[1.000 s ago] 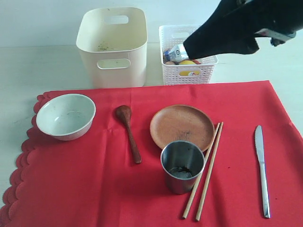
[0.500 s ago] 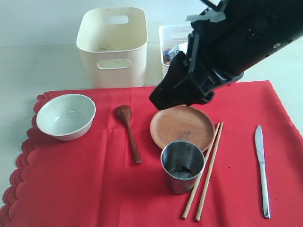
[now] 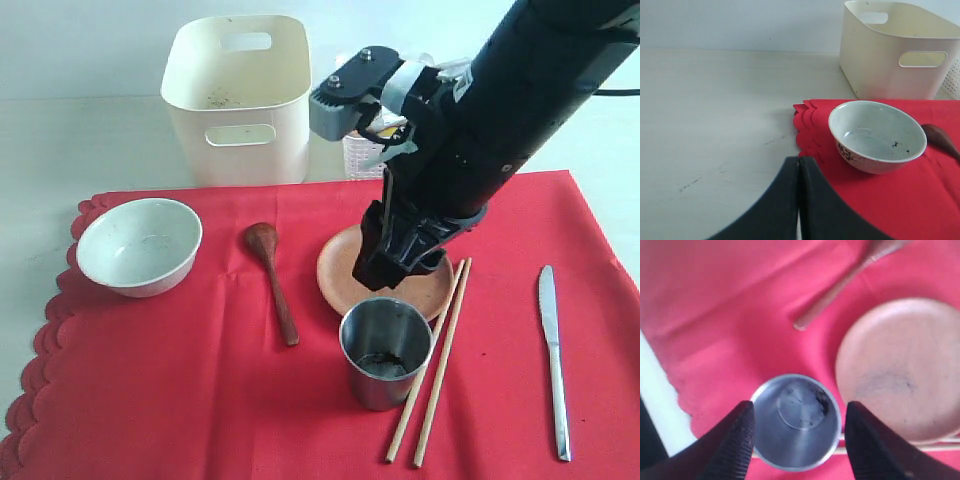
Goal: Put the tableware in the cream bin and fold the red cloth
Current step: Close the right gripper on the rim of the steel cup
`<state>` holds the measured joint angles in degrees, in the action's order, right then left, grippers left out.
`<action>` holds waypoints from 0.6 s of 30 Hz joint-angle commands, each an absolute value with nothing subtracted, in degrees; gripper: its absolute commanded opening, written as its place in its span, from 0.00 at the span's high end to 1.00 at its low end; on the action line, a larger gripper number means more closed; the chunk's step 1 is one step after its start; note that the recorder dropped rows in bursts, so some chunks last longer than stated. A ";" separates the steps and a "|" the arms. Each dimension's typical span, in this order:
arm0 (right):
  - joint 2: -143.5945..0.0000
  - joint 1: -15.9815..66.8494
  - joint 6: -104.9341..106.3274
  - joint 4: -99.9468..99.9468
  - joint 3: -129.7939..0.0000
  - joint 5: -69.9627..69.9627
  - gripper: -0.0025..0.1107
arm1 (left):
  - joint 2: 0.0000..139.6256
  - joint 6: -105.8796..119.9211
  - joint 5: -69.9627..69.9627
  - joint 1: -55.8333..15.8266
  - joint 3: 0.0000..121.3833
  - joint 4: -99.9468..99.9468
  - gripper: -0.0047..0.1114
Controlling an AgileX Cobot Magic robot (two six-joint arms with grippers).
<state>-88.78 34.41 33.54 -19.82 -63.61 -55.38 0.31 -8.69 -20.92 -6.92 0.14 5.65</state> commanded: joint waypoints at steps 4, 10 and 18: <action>-95.70 34.61 28.21 -13.58 -63.26 -54.55 0.51 | 0.00 -8.96 -20.41 -6.83 0.00 5.34 0.96; -100.61 34.61 25.40 -11.72 -63.26 -53.62 0.51 | 0.00 -8.96 -20.41 -6.83 0.00 5.34 0.96; -103.70 34.61 23.76 -11.95 -63.26 -53.62 0.62 | 0.00 -8.96 -20.41 -6.83 0.00 5.34 0.96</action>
<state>-103.14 34.41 25.00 -11.99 -63.61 -54.10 0.31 -8.69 -20.92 -6.92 0.14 5.65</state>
